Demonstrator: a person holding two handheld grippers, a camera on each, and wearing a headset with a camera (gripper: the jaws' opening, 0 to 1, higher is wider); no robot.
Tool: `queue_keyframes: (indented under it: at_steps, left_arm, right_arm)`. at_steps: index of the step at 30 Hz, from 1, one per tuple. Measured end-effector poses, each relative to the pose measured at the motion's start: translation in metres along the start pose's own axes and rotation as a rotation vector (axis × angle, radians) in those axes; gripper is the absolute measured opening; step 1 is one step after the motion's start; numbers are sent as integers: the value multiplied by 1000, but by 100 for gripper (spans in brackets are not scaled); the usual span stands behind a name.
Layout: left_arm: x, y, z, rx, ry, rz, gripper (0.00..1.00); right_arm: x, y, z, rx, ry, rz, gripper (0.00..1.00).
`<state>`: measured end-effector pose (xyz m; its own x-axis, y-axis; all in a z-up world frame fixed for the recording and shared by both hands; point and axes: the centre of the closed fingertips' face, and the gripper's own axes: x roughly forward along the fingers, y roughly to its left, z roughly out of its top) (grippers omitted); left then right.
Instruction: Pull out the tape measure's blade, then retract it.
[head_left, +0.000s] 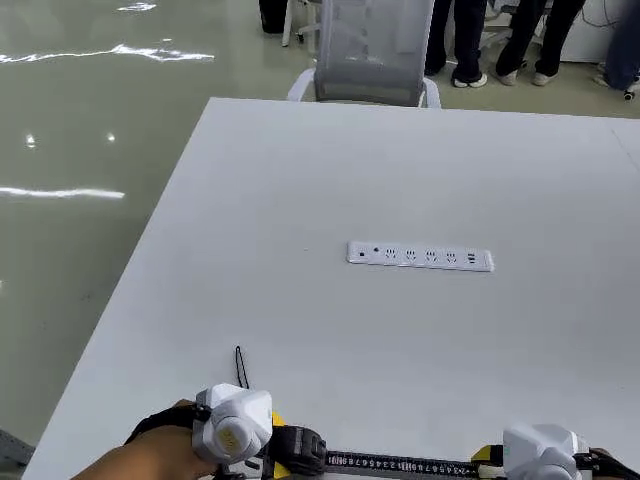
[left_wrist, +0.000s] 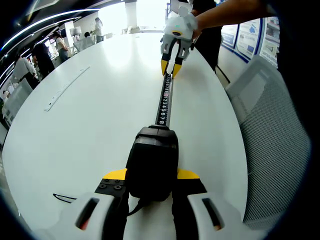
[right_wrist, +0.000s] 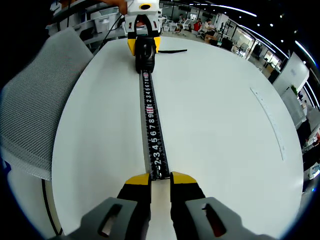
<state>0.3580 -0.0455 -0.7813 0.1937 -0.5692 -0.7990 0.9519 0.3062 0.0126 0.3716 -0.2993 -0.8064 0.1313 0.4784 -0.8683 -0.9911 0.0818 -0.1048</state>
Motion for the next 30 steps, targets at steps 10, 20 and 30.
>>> queue_keyframes:
  at_steps: [10,20,30]
  left_arm:
    - [0,0,0,-2,0,0,29]
    - [-1,-1,0,-4,-1,0,29]
    - [0,0,0,-5,-2,0,29]
  right_arm:
    - [-4,-2,-4,10,1,-3,12]
    - [-5,-3,-11,11,5,-4,12]
    - [-10,-3,-14,20,8,-7,12]
